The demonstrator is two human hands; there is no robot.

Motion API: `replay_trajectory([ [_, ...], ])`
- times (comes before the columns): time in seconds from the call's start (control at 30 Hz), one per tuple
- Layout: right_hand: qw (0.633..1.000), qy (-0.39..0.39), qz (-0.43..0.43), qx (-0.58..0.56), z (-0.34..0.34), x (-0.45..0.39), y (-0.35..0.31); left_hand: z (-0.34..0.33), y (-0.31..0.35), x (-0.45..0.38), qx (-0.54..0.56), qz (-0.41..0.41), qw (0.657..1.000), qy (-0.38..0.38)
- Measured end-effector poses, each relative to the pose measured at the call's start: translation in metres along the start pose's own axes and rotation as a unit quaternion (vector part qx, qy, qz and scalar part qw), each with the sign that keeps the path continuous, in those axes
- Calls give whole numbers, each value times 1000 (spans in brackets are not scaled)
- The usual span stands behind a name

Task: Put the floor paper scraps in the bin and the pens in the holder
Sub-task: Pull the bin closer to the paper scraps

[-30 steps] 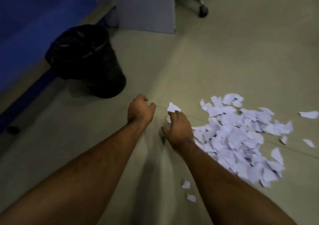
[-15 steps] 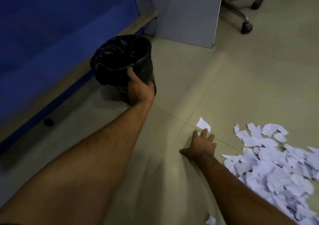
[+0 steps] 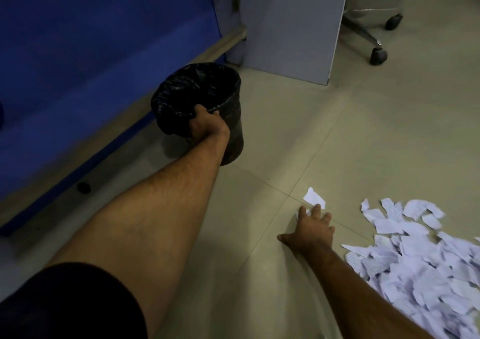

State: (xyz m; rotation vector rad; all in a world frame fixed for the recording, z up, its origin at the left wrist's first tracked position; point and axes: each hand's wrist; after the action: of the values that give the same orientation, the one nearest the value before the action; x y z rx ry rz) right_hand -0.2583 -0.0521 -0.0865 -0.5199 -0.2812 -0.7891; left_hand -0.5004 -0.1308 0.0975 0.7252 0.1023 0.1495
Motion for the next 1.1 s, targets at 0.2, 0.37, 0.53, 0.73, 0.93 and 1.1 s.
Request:
replay_trajectory([
  [0.2,999,-28,32,15,2,13,10,3,-13,55,-71,-43,997,-3],
  [0.37,992,-78,66,-79,23,29,26,1,-23,139,-15,-68,997,-20],
  [0.53,960,31,76,-266,49,77,48,9,-14,202,-3,-78,995,-56],
  [0.73,925,102,45,-364,83,113,86,14,-8,285,-4,-105,990,-93],
  [0.93,903,104,40,-414,108,132,101,25,-11,304,-5,-112,989,-93],
  [1.1,887,107,45,-447,102,138,97,38,-14,289,-12,-143,986,-88],
])
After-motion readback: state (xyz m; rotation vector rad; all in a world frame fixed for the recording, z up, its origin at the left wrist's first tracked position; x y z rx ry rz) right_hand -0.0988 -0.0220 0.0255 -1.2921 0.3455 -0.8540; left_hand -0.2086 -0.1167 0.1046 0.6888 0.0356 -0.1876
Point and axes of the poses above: each hand's wrist, its own x-axis away from the middle knuckle, its own z-axis out of the back of the hand, y = z × x, and after that the axes turned 6 degrees about -x, right-handed
